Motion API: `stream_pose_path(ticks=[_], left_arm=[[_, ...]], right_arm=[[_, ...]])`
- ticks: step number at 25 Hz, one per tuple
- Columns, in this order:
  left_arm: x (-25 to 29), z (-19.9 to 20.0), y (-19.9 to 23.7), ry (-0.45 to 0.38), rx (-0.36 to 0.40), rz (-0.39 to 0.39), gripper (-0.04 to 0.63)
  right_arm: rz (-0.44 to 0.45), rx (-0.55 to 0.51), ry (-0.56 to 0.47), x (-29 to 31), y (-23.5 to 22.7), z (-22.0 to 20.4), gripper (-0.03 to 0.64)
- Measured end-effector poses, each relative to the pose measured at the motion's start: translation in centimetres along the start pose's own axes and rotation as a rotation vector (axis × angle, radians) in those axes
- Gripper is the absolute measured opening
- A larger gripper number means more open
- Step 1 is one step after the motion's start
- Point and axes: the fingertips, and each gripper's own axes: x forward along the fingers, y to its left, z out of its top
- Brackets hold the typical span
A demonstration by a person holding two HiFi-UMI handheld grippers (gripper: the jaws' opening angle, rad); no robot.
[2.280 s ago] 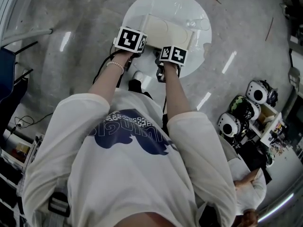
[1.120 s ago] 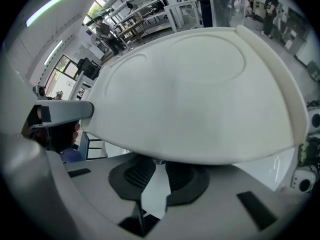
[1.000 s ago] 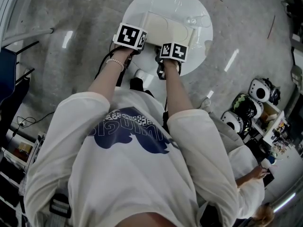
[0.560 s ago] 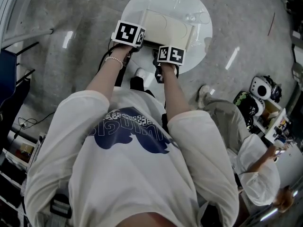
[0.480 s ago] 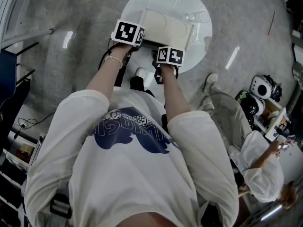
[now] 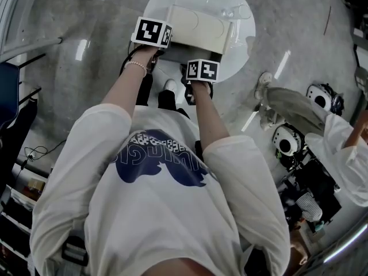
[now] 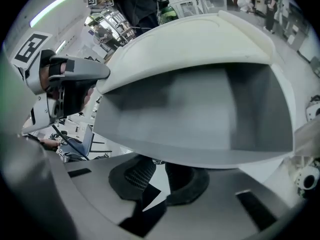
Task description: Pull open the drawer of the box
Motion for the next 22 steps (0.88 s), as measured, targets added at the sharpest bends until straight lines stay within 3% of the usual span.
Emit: stream_pose_path(ticks=[22], left_arm=[[0.4,0.1,0.1,-0.004,-0.003,-0.006,0.097]], right_arm=[[-0.001,0.025,0.019,0.5,-0.1,-4.6,0.052]])
